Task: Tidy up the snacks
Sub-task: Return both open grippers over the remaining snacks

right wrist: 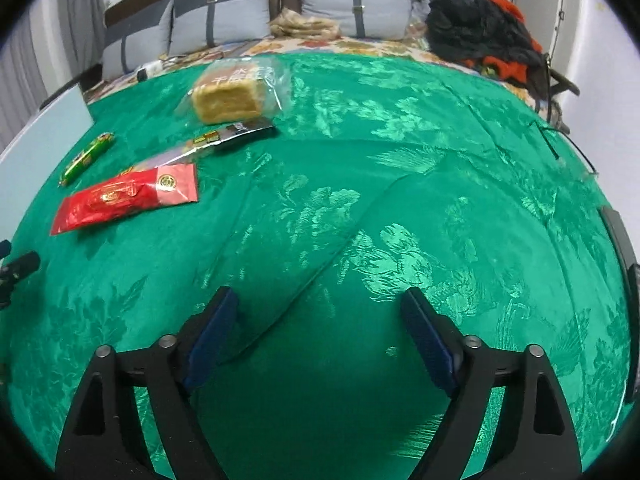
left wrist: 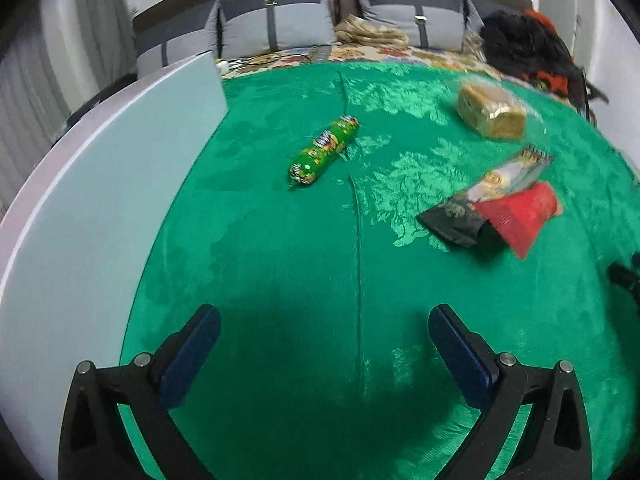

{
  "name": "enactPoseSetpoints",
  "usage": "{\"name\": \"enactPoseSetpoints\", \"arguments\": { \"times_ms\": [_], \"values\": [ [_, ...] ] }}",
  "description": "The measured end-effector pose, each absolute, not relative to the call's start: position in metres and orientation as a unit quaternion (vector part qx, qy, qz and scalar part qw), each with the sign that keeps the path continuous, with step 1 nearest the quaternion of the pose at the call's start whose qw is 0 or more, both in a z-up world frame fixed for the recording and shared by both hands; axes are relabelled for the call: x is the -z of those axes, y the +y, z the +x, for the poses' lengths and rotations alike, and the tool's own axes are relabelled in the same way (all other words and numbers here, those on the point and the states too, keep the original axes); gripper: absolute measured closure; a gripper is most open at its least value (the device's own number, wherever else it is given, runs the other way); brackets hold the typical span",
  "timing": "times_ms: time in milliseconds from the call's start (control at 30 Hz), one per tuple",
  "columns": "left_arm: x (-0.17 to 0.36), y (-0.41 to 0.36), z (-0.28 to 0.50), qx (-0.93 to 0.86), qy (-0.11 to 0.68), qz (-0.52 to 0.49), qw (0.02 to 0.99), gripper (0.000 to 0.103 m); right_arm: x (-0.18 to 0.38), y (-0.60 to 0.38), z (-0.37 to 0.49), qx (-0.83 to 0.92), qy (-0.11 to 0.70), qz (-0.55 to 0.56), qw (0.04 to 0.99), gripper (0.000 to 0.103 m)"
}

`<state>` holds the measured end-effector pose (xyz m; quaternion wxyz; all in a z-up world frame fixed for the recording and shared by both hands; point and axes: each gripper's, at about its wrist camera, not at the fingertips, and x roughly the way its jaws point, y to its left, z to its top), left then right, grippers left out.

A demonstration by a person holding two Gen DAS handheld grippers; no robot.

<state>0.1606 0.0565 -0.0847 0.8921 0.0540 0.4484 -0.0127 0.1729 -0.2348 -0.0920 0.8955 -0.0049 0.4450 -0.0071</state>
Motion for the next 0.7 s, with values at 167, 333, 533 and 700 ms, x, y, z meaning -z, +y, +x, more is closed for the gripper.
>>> {"name": "enactPoseSetpoints", "arguments": {
  "times_ms": [167,333,533,700],
  "values": [
    [0.093,0.068,0.165,0.019,0.458,0.001,0.889,0.0,0.093,-0.235,0.174,0.012,0.447,-0.005,0.894,0.012],
    [0.093,0.069,0.165,0.013,0.458,0.001,0.889,0.0,0.093,-0.235,0.175,0.013,0.447,-0.006,0.894,0.011],
    [0.093,0.069,0.165,0.013,0.458,0.0,0.889,0.0,0.093,-0.235,0.175,0.013,0.447,-0.006,0.894,0.011],
    [0.094,0.069,0.165,0.013,0.458,-0.001,0.889,0.0,0.093,-0.235,0.175,0.013,0.447,-0.006,0.894,0.011]
  ]
}}
